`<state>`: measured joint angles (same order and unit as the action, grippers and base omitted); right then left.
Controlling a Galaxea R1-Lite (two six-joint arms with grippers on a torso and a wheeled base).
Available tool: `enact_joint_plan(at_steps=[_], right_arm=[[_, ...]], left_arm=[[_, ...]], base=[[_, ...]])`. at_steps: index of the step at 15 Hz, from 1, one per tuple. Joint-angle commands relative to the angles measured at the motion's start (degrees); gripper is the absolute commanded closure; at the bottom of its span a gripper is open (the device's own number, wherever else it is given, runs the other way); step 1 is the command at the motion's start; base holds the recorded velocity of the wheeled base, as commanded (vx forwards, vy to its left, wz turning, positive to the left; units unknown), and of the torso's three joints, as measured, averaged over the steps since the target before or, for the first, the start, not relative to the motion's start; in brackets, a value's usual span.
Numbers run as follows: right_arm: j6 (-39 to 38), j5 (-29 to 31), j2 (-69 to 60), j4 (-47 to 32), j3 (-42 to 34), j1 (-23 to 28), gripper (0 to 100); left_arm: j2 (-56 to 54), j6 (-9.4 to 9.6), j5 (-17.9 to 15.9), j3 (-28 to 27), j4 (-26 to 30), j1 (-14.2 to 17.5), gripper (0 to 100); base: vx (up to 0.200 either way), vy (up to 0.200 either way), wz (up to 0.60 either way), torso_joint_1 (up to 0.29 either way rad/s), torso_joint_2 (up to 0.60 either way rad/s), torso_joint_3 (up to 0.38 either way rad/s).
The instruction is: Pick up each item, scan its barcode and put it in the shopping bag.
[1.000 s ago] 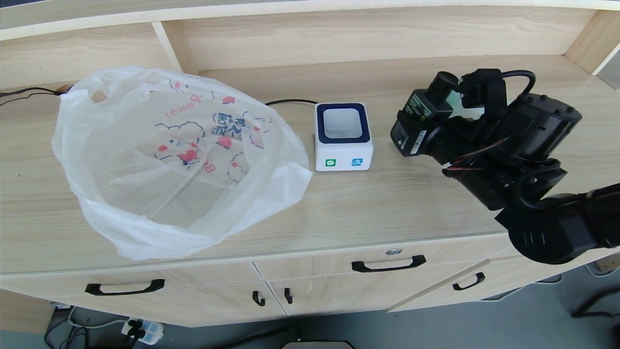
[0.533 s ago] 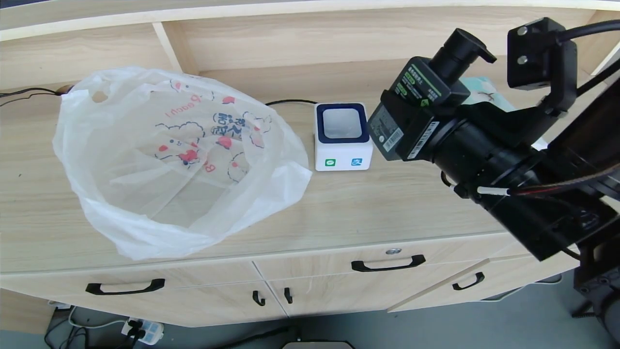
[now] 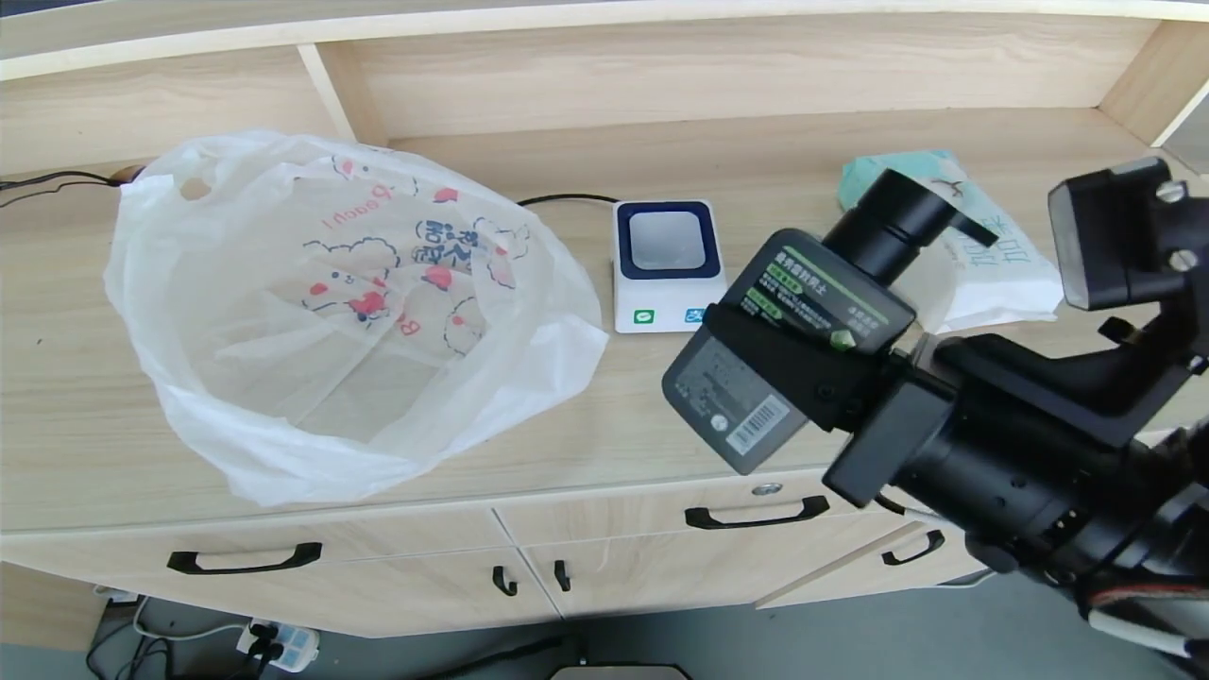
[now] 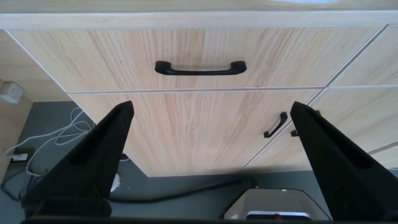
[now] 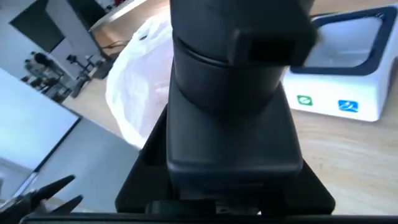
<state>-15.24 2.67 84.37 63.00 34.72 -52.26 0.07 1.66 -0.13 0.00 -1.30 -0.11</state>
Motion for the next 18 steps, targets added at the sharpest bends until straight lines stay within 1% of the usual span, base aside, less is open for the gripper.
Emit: enact_joint_plan(at_steps=[1,4,5,7,10,12,16,18], right_arm=[[-3.22,-5.31,-3.86,0.1,-4.48,-0.03,100],[-5.77,-10.84,-3.86,0.19,-2.81,-0.47,100],[-6.56,-11.63,-3.86,0.28,-2.29,-1.26,100],[-9.72,-11.72,-3.6,0.28,1.05,-3.55,100],[-12.54,-11.99,-1.49,0.19,7.56,-3.99,100],[-12.8,-12.69,-1.67,0.19,7.91,-5.83,100],[-12.62,-13.39,-1.84,0.19,7.56,-7.94,100],[-12.54,-13.39,-1.93,0.28,7.47,-7.94,100]], left_arm=[[0.01,0.1,-0.04,0.0,-0.01,0.02,0],[0.01,0.01,0.05,0.0,-0.01,-0.07,0],[0.01,0.01,-0.04,0.0,-0.01,0.02,0],[0.01,0.01,0.05,0.0,-0.01,0.02,0],[0.01,-0.08,0.05,0.0,-0.01,0.02,0],[0.01,-0.08,-0.04,0.0,-0.01,0.02,0],[0.01,-0.16,-0.04,0.0,0.07,0.02,0],[0.01,-0.16,0.05,0.0,0.07,0.02,0]], base=[[0.0,0.0,0.0,0.0,0.0,0.0],[0.0,0.0,0.0,0.0,0.0,0.0],[0.0,0.0,0.0,0.0,0.0,0.0],[0.0,0.0,0.0,0.0,0.0,0.0],[0.0,0.0,0.0,0.0,0.0,0.0],[0.0,0.0,0.0,0.0,0.0,0.0],[0.0,0.0,0.0,0.0,0.0,0.0],[0.0,0.0,0.0,0.0,0.0,0.0]])
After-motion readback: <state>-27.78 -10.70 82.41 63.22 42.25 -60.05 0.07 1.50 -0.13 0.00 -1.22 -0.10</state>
